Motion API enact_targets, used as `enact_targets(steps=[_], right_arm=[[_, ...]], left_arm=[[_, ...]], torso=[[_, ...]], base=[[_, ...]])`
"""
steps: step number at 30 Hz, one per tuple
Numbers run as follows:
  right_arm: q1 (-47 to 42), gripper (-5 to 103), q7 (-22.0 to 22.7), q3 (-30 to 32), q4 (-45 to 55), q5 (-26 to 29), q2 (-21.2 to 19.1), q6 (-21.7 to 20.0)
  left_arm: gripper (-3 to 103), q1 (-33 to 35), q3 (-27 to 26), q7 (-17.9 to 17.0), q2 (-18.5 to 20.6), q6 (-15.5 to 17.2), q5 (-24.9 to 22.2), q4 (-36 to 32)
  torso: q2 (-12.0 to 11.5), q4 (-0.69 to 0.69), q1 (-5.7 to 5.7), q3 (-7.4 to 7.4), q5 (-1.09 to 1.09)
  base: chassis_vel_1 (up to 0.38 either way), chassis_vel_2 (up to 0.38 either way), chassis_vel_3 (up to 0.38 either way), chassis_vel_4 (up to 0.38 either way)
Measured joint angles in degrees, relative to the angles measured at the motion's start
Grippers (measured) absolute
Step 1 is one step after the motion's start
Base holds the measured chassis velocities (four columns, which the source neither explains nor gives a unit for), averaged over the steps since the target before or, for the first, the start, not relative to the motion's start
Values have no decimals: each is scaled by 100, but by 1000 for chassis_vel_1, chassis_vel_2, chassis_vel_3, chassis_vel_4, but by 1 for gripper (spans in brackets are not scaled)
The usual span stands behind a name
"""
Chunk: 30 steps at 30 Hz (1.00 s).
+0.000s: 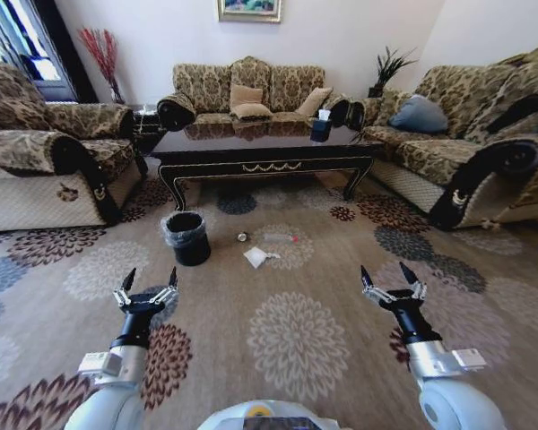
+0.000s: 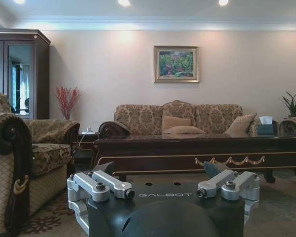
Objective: Move to the front of the table and pick up the trash from the floor, then place it into the trash bin.
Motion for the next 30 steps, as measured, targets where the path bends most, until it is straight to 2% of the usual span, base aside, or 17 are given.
enact_targets(steps=[30], right_arm=[[104, 100, -9, -53, -87, 49, -13, 124]], left_arm=[[100, -16, 16, -12, -35, -23, 41, 59]], torso=[[4, 0, 1, 7, 1]], base=[[-324, 330, 323, -332]])
